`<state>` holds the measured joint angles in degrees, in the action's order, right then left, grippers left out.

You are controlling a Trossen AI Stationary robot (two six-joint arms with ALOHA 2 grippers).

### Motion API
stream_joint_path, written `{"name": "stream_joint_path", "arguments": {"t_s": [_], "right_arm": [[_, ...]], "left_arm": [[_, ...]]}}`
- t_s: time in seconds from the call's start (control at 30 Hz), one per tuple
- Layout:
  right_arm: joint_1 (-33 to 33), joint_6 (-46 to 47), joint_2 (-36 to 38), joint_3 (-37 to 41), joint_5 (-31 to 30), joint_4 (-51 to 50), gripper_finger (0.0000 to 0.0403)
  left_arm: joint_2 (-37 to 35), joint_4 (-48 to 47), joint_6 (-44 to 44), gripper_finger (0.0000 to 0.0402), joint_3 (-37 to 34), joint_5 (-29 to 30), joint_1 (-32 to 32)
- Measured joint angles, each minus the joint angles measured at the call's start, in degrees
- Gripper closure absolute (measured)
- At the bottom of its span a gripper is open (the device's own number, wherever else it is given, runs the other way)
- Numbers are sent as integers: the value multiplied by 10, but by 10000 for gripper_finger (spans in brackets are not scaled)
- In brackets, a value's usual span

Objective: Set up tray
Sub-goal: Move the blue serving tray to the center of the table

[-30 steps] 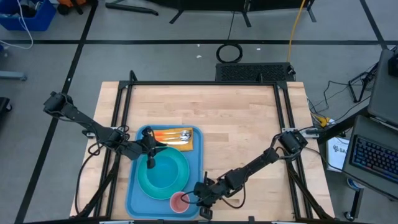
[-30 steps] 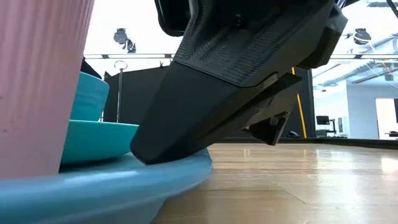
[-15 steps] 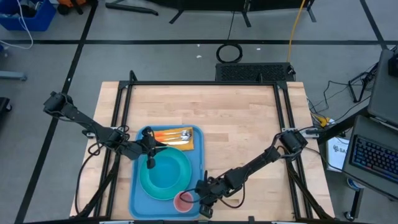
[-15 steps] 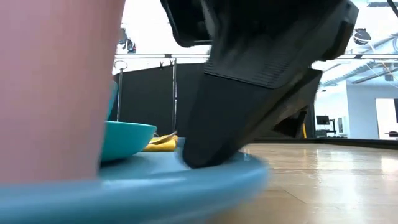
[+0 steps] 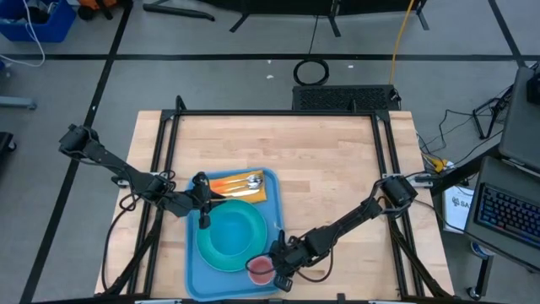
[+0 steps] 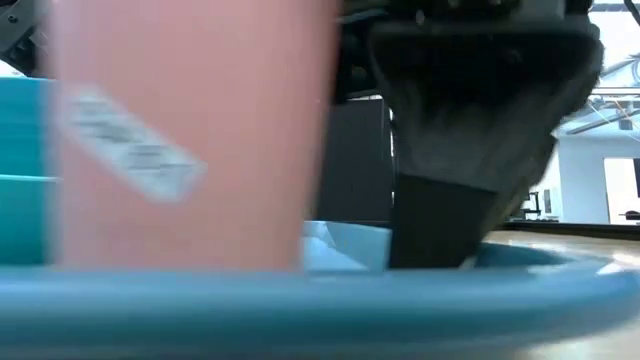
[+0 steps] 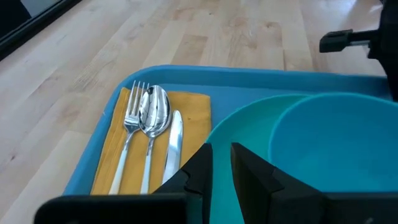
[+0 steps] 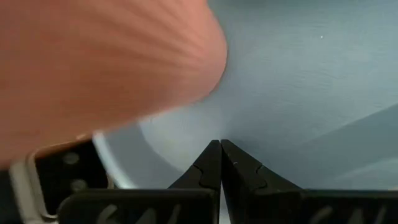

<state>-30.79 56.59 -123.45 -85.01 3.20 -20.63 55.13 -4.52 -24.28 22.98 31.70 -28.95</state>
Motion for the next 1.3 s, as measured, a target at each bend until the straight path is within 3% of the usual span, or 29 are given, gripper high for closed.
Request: {"name": "stream_joint_path", "arguments": {"t_s": [0.47, 1.3], "right_arm": [[-2, -3, 36, 2, -46, -85, 403], [0, -87, 43, 0, -34, -127, 403]], "left_arm": [[0, 1, 0, 339, 0, -1, 0], [0, 0, 0, 339, 0, -1, 0]]}}
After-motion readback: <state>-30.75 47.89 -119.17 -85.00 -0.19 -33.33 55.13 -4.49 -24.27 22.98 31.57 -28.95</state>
